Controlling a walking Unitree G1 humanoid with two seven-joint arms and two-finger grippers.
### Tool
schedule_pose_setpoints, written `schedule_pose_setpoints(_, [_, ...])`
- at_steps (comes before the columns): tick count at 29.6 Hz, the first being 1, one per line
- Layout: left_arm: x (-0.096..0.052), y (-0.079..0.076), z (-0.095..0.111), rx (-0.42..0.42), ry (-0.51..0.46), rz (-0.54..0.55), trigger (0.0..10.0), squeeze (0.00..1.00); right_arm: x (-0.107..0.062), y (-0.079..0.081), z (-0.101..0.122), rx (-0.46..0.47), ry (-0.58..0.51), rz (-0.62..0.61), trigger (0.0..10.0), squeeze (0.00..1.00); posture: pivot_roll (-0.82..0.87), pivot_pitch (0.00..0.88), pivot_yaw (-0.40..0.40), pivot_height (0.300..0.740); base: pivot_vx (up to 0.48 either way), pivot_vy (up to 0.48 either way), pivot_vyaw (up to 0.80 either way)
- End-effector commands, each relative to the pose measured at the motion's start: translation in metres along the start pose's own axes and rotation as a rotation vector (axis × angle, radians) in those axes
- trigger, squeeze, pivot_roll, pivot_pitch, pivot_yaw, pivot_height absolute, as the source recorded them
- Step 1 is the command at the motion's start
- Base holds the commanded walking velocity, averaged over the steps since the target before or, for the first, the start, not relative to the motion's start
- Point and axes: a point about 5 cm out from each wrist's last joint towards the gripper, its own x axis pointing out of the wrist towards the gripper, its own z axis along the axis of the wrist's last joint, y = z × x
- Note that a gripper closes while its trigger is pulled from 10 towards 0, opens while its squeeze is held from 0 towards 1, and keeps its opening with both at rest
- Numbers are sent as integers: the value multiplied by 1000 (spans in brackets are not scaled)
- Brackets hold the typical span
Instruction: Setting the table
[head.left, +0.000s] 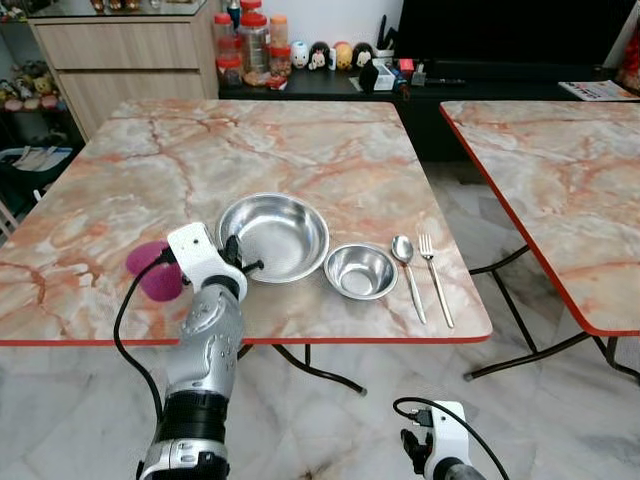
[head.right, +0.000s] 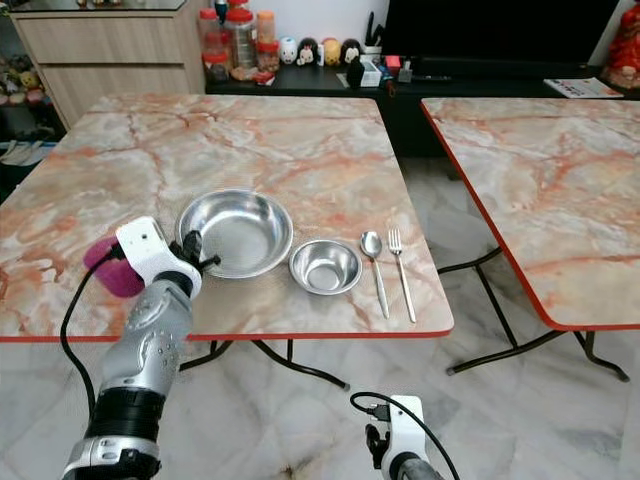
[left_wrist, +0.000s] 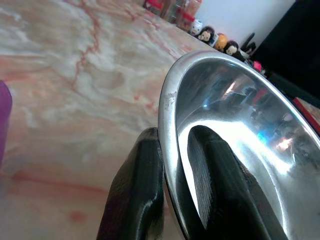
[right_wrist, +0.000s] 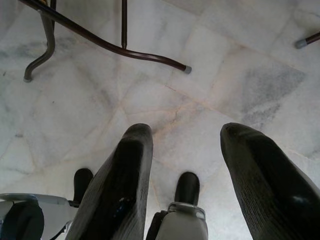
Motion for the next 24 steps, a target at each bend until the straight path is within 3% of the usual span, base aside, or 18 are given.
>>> schedule_pose_setpoints(1, [3, -7, 11, -51, -58, -26, 10000, 0, 0, -3, 1, -3, 1, -7, 10000, 0, 98, 0, -61, 740, 0, 0, 0])
schedule_pose_setpoints(5, [5, -14, 15, -69, -97, -54, 10000, 0, 0, -5, 2, -6, 3, -13, 10000, 0, 94, 0, -69, 740, 0, 0, 0])
schedule_pose_setpoints(14, [7, -16, 23, 3, -202, -68, 10000, 0, 0, -7, 8, 8, -25, -25, 10000, 0, 71, 0, -72, 740, 0, 0, 0])
schedule_pose_setpoints(24, [9, -11, 28, 5, -244, -38, 10000, 0, -1, -11, 4, 7, -8, -42, 10000, 0, 68, 0, -78, 740, 0, -354, 0])
